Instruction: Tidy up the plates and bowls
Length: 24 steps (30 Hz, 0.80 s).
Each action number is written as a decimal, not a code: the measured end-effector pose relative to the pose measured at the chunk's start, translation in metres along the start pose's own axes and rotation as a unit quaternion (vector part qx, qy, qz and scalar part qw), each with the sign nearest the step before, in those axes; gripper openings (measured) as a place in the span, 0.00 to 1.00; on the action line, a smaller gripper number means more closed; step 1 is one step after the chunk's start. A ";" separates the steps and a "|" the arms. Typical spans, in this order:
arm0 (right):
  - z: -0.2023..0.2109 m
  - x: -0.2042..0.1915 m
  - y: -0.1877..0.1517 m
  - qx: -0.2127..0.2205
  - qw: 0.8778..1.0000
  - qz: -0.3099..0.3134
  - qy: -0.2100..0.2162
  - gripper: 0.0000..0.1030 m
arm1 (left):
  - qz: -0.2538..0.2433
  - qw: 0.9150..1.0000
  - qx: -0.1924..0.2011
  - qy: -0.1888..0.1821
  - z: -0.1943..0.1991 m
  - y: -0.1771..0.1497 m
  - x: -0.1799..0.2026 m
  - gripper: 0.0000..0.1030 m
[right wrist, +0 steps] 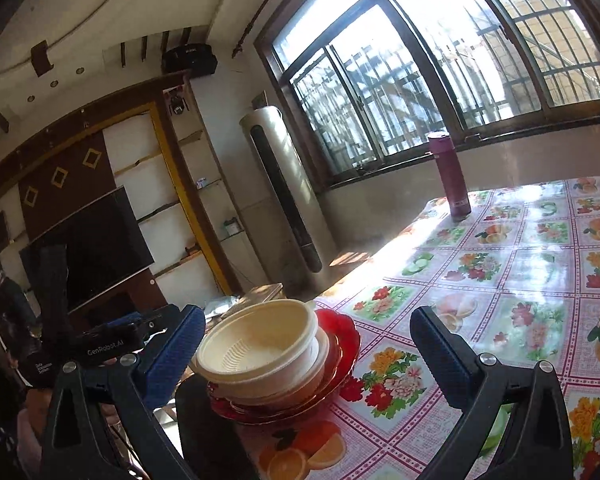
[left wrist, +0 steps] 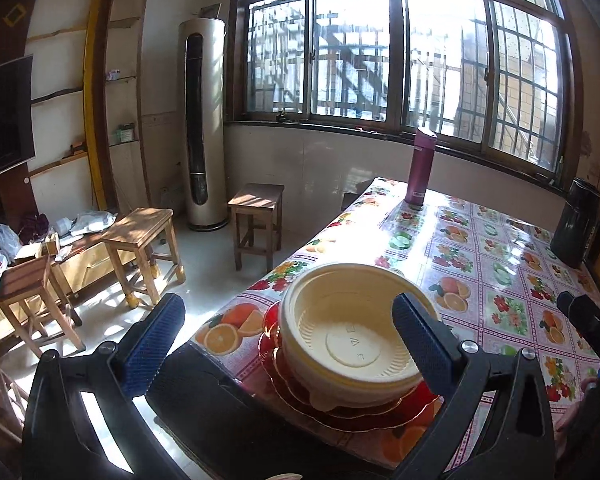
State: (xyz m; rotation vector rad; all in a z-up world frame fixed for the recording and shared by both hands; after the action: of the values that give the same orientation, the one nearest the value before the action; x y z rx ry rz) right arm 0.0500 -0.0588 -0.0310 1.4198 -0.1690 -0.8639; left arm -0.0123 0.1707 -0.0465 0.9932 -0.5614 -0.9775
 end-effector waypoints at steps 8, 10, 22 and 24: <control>-0.022 -0.042 -0.026 -0.045 0.996 0.005 -0.071 1.00 | -0.006 1.000 -0.005 0.017 0.014 -0.012 -0.018 1.00; -0.024 -0.050 -0.027 -0.048 0.996 0.016 -0.067 1.00 | -0.008 1.000 0.001 0.019 0.021 -0.011 -0.020 1.00; -0.023 -0.064 -0.014 -0.040 0.995 0.026 -0.088 1.00 | -0.011 1.000 0.013 0.018 0.034 -0.011 -0.025 1.00; -0.025 -0.066 -0.016 -0.047 0.994 0.027 -0.093 1.00 | -0.012 1.000 0.012 0.019 0.035 -0.012 -0.026 1.00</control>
State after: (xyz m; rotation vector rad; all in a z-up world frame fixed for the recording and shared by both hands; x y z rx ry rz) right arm 0.0124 0.0028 -0.0247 1.2422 -0.3034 -0.9468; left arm -0.0573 0.1757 -0.0405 1.0397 -0.5314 -0.9736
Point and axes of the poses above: each gripper's, at about its wrist camera, not at the fingertips, and z roughly against the way its jaws point, x to its right, y to its top, the point moved 6 cm from there along -z, roughly the way its jaws point, and after that the axes turned 7 degrees about y, right-handed, at the moved point
